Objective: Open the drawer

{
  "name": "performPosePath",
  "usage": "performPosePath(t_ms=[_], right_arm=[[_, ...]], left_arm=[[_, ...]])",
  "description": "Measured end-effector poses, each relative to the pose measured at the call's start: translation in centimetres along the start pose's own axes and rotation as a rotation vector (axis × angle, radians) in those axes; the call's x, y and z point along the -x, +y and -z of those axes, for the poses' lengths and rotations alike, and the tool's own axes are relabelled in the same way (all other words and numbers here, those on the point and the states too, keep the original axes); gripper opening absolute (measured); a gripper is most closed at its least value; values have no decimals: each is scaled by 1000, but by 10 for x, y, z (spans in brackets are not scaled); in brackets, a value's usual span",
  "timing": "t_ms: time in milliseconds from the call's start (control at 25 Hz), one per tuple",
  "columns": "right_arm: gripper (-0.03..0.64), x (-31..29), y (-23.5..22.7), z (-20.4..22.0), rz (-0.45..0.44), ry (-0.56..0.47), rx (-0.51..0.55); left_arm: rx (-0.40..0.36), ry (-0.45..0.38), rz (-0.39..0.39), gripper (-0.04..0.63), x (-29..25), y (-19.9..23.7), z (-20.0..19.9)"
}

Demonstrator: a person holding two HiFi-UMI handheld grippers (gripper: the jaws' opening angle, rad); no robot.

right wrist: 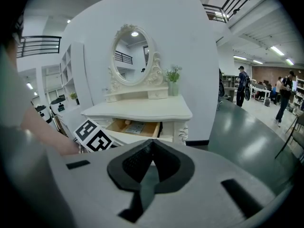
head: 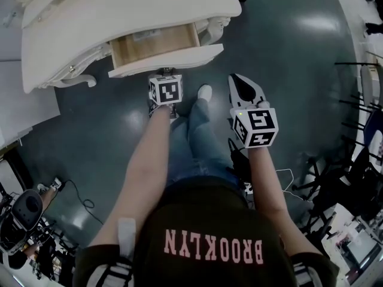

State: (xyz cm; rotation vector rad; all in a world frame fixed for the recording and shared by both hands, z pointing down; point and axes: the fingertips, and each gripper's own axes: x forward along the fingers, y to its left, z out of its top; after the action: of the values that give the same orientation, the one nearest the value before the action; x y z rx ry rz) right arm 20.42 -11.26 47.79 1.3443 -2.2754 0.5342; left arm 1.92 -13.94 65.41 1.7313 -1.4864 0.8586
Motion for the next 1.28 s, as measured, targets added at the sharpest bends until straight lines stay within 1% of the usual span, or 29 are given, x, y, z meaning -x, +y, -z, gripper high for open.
performPosePath(t_ms=[800,1080,1280], right_arm=[[-3,59,48,61,84,-2,-60],[-3,75,57,79,113,-1,-83],[-3,84,59,84,115,-1,-90]], left_arm=[[-23,-20,70,135,31,-23,49],[-72,-31,91,130,34,-24,52],[-86,-35,97,126,37,-24,51]])
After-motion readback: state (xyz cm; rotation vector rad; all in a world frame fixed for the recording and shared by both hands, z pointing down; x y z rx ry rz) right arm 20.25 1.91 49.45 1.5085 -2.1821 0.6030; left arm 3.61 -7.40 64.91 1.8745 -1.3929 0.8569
